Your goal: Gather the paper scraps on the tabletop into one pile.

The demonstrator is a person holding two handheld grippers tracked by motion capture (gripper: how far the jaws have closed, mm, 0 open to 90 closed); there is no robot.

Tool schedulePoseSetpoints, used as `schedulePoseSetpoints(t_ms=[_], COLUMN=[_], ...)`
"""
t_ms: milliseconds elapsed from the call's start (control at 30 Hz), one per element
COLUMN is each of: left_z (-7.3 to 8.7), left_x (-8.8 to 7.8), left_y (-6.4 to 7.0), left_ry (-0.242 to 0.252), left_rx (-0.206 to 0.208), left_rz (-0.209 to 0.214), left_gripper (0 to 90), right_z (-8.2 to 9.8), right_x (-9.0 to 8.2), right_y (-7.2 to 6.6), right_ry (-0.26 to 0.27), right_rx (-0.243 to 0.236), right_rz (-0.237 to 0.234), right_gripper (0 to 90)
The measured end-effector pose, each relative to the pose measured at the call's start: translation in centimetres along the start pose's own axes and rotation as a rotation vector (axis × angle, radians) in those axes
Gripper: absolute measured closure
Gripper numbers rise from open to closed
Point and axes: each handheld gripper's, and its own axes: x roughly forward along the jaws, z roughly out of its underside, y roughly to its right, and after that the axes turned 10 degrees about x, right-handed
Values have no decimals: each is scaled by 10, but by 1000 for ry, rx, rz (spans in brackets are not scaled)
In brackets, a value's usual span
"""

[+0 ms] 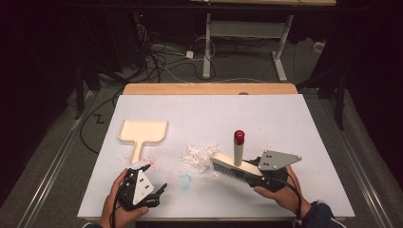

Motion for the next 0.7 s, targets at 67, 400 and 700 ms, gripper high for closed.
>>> schedulePoseSetpoints(t_ms=[67,400,700], left_z=[0,-1,-1], left_x=[0,-1,2], left_y=[0,1,0], left_ry=[-1,6,2], left_rx=[1,6,8], left_rz=[0,0,10], left_gripper=[190,190,190], right_z=[3,31,12], right_x=[-10,-9,42], right_y=[3,13,19], right_ry=[-4,-108,-92], right_rx=[1,47,-10], right_rz=[24,92,78], right_gripper=[685,685,686])
